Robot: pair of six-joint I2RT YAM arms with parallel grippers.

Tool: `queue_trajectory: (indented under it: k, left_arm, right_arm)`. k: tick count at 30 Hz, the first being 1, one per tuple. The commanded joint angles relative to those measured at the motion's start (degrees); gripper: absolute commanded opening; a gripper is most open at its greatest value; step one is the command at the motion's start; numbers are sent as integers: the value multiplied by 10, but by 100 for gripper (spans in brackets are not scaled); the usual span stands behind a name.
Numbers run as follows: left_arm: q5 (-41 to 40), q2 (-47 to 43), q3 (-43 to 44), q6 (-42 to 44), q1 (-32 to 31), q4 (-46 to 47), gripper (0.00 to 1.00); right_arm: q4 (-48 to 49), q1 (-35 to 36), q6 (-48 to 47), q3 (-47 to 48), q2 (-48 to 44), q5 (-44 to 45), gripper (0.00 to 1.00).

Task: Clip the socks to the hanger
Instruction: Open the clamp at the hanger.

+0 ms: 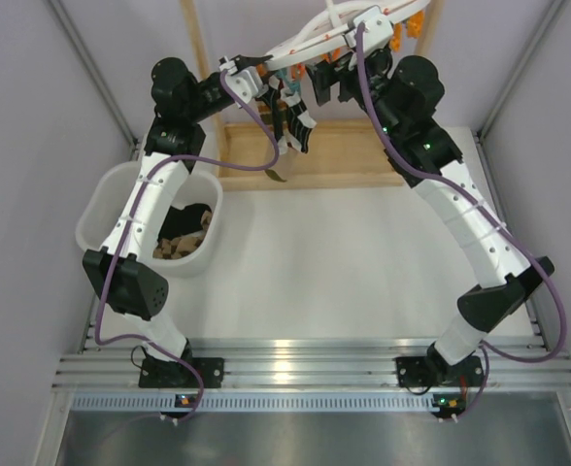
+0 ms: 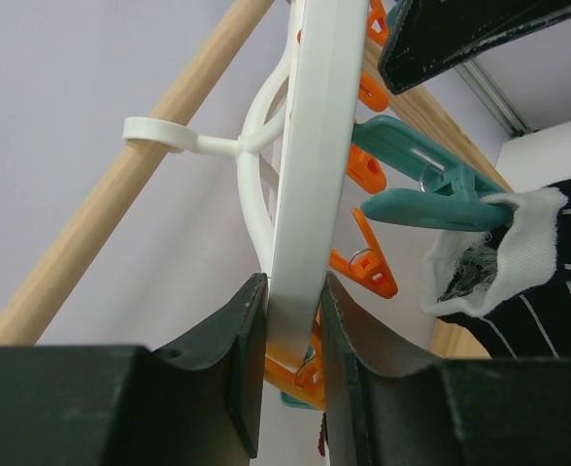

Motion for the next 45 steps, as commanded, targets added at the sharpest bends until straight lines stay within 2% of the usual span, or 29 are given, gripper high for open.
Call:
queue_trajectory:
  k: [1,7,8,12,15,21,24,25,29,39,45]
  left_arm:
    - [15,-25,6,-2,-10,21,7]
    - [15,-27,0,-1,-11,22,7]
    - [14,-28,0,-1,-11,23,6]
    - [15,-32,-8,1,-11,23,7]
    - [14,-34,-11,2,-12,22,6]
    - [10,-36,-15,4,-11,21,7]
    - [8,-37,-16,4,-11,19,7]
    - [7,-38,-17,4,-11,19,7]
    - [4,-38,-16,1,-11,19,7]
    - [3,-44,-26,-60,-11,43,8]
    - [-21,-63,-58,-179,-11,92,24]
  right_arm:
    - [64,15,-12,-8,-18,12,89]
    - [83,18,11,-18,-23,10,73]
    - [85,18,15,-20,-24,14,66]
    - [87,17,38,-23,-26,13,56]
    - [88,18,51,-25,-30,14,44]
    - [71,13,86,-18,-30,12,29]
    - [51,3,128,-9,-28,1,21]
    - [34,-2,142,3,-23,-6,14]
    - [14,-42,256,20,-11,-57,1]
    - [48,-88,430,3,4,-175,0]
    - [83,-104,489,-12,9,-209,0]
